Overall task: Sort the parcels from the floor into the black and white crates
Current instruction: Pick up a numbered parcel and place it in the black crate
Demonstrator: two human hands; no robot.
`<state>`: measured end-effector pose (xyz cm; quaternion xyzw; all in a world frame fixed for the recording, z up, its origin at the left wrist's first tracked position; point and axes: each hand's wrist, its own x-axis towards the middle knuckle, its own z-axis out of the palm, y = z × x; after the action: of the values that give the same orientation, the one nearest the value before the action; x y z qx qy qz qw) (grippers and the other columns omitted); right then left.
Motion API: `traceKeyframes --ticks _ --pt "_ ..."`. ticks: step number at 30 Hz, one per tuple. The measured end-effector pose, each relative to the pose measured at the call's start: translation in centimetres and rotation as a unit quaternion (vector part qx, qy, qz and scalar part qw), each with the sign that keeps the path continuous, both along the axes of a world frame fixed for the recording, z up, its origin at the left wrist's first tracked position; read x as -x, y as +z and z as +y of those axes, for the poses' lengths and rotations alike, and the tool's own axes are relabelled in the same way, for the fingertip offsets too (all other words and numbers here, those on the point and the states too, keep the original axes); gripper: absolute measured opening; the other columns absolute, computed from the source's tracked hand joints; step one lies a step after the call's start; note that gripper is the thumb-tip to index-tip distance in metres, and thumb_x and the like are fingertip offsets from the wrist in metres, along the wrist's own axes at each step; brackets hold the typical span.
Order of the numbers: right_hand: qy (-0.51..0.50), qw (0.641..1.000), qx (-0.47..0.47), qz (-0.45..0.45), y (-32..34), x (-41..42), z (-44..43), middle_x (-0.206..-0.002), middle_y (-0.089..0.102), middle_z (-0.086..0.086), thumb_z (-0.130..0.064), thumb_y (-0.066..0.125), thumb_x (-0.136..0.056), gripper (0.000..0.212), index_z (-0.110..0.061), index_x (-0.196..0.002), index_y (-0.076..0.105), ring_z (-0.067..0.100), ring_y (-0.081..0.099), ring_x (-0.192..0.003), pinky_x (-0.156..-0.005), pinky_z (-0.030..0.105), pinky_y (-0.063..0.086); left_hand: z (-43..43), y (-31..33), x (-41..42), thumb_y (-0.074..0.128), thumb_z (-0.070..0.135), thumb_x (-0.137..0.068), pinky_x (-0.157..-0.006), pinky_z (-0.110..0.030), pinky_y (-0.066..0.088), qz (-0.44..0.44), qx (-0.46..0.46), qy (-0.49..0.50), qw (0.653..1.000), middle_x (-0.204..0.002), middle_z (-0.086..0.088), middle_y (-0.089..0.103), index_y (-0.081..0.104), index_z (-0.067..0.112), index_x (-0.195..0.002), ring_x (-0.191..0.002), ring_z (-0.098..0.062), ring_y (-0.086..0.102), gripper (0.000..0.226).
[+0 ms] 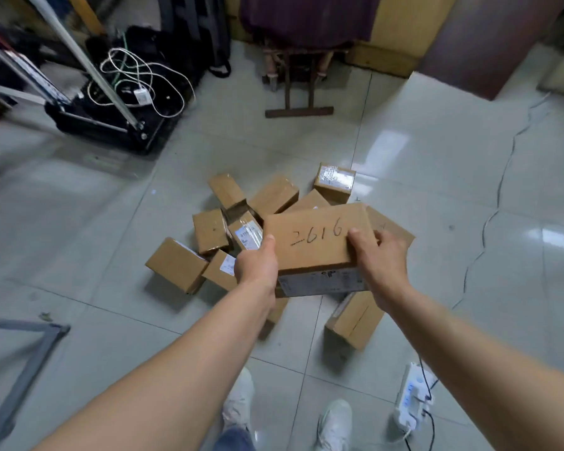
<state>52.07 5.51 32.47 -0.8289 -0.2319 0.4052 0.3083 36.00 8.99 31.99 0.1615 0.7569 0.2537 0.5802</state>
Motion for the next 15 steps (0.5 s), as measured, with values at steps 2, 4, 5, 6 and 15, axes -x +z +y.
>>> traceKeyframes --ticks 2,4,5,6,15 --pt "-0.016 0.999 -0.029 -0.017 5.0 1.3 1.0 -0.119 0.053 0.013 -0.053 0.052 -0.08 0.055 -0.01 -0.113 0.06 0.028 0.057 -0.102 -0.096 0.048 0.046 1.4 5.2 1.3 0.056 0.038 -0.089 -0.08 -0.036 0.053 0.01 -0.036 -0.009 0.999 -0.097 -0.008 0.064 0.059 0.011 -0.092 -0.088 -0.028 0.061 0.028" --pt "-0.053 0.996 -0.056 -0.042 9.9 2.9 1.9 -0.114 0.052 0.007 -0.05 0.056 -0.081 0.047 -0.011 -0.107 0.057 0.023 0.055 -0.097 -0.09 0.043 0.047 2.6 10.0 2.8 0.057 0.036 -0.089 -0.07 -0.031 0.048 0.016 -0.071 -0.003 0.997 -0.089 -0.006 0.061 0.058 0.009 -0.091 -0.078 -0.024 0.057 0.027" --pt "-0.068 0.994 -0.073 -0.036 12.3 3.9 2.3 -0.11 0.051 0.004 -0.048 0.058 -0.081 0.044 -0.012 -0.105 0.054 0.021 0.054 -0.095 -0.085 0.039 0.046 2.9 12.4 3.6 0.057 0.035 -0.089 -0.067 -0.031 0.047 0.021 -0.086 0.001 0.996 -0.086 -0.005 0.06 0.057 0.008 -0.093 -0.075 -0.023 0.056 0.028" --pt "-0.081 0.992 -0.094 -0.018 14.6 4.9 2.6 -0.106 0.052 0.002 -0.047 0.059 -0.081 0.042 -0.013 -0.105 0.05 0.018 0.053 -0.093 -0.08 0.035 0.044 3.3 14.8 4.3 0.057 0.034 -0.09 -0.067 -0.031 0.046 0.024 -0.101 0.004 0.995 -0.085 -0.005 0.059 0.058 0.007 -0.094 -0.075 -0.023 0.055 0.028" --pt "-0.064 0.963 -0.257 0.04 32.0 12.5 3.3 -0.093 0.053 -0.006 -0.048 0.058 -0.085 0.038 -0.017 -0.104 0.047 0.004 0.052 -0.08 -0.055 0.021 0.038 3.4 32.9 12.5 0.054 0.04 -0.091 -0.076 -0.035 0.046 0.012 -0.24 0.006 0.971 -0.099 -0.006 0.062 0.058 0.011 -0.098 -0.085 -0.021 0.056 0.03"
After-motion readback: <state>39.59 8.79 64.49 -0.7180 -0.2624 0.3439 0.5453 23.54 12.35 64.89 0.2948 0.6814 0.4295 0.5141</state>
